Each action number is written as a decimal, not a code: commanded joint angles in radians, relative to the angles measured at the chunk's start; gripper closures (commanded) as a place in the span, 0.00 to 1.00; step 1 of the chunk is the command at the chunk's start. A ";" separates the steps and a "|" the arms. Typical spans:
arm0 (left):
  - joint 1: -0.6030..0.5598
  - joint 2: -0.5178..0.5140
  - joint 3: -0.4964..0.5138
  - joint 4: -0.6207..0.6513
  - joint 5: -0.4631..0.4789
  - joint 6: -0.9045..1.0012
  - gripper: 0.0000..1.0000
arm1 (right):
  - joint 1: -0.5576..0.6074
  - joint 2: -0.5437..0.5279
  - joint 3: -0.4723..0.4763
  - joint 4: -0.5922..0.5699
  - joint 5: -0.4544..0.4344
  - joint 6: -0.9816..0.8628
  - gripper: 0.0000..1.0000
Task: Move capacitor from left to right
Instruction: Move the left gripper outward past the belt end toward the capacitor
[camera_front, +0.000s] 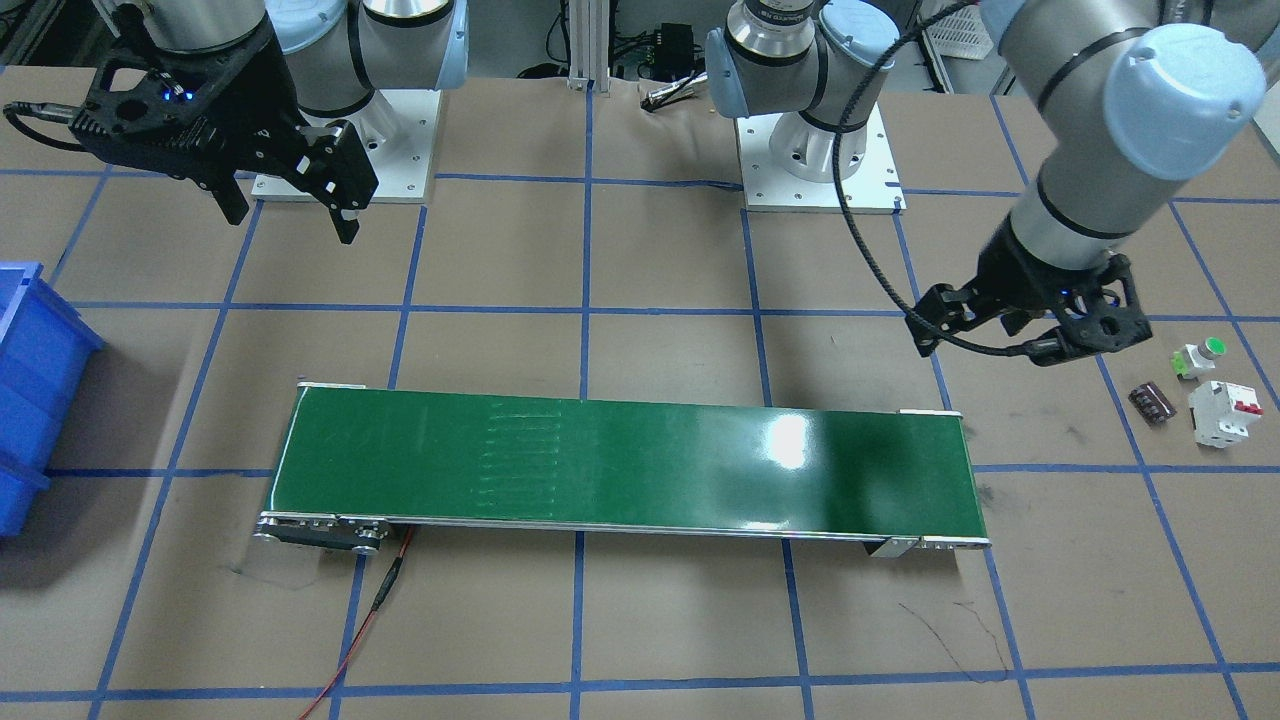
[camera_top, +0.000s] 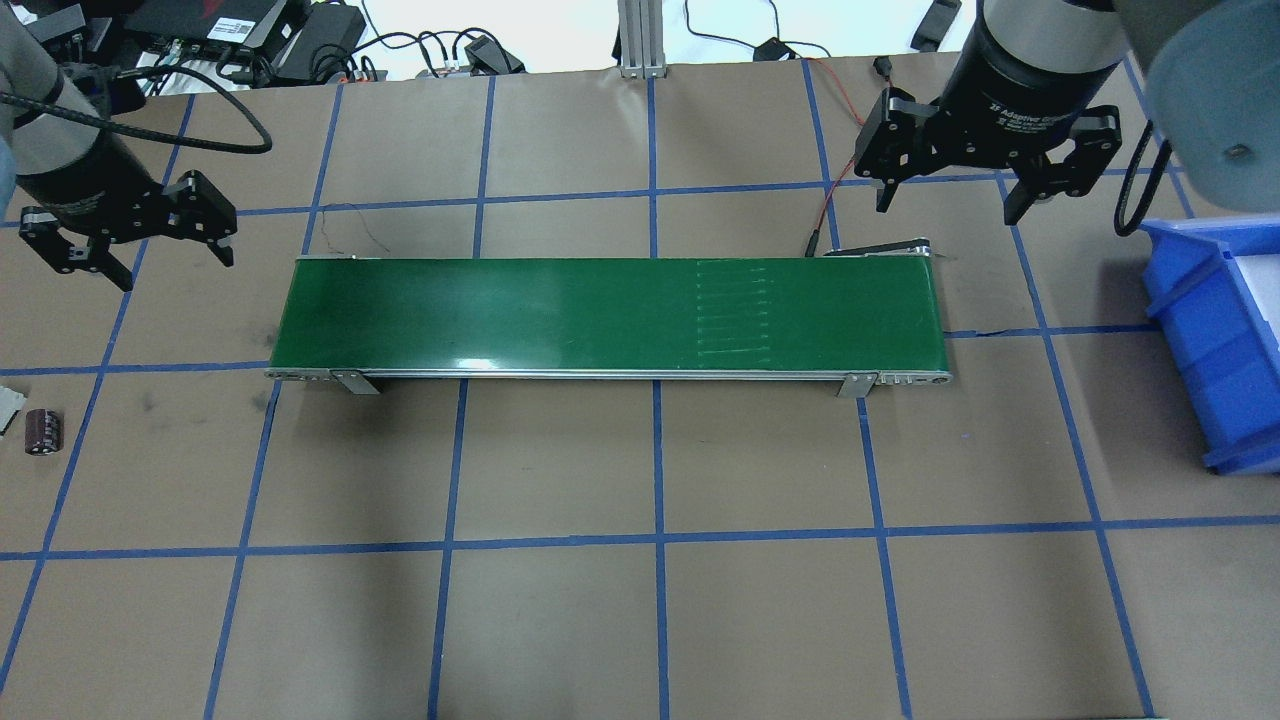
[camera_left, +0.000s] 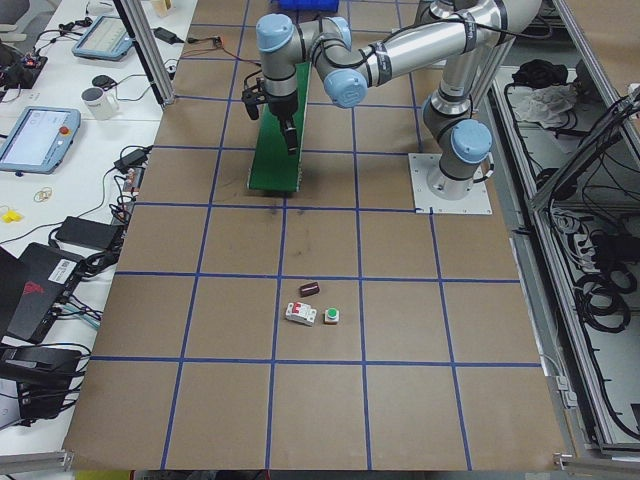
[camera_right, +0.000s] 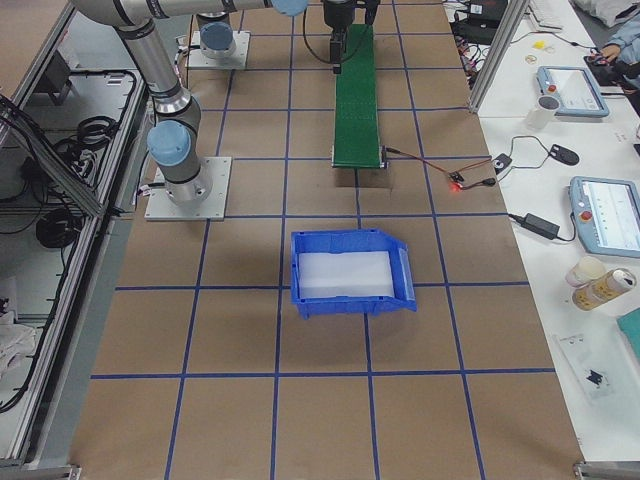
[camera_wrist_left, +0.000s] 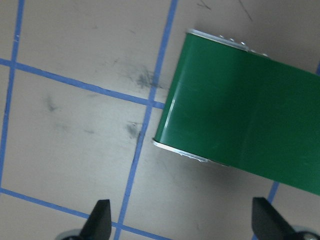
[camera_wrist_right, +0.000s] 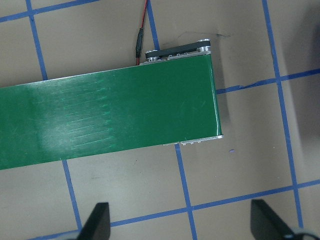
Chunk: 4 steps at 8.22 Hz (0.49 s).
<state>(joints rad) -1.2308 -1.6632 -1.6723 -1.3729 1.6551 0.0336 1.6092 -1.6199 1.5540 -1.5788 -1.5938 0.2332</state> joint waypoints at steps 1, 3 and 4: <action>0.153 -0.018 -0.003 0.067 0.002 0.003 0.00 | 0.000 0.001 0.000 0.000 0.000 0.000 0.00; 0.307 -0.080 -0.007 0.208 0.003 0.018 0.00 | 0.002 0.000 0.000 0.000 0.000 0.000 0.00; 0.364 -0.134 -0.006 0.219 0.006 0.020 0.00 | 0.002 0.000 0.000 0.002 0.000 0.000 0.00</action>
<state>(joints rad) -0.9827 -1.7187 -1.6781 -1.2112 1.6570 0.0450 1.6103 -1.6196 1.5544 -1.5784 -1.5938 0.2332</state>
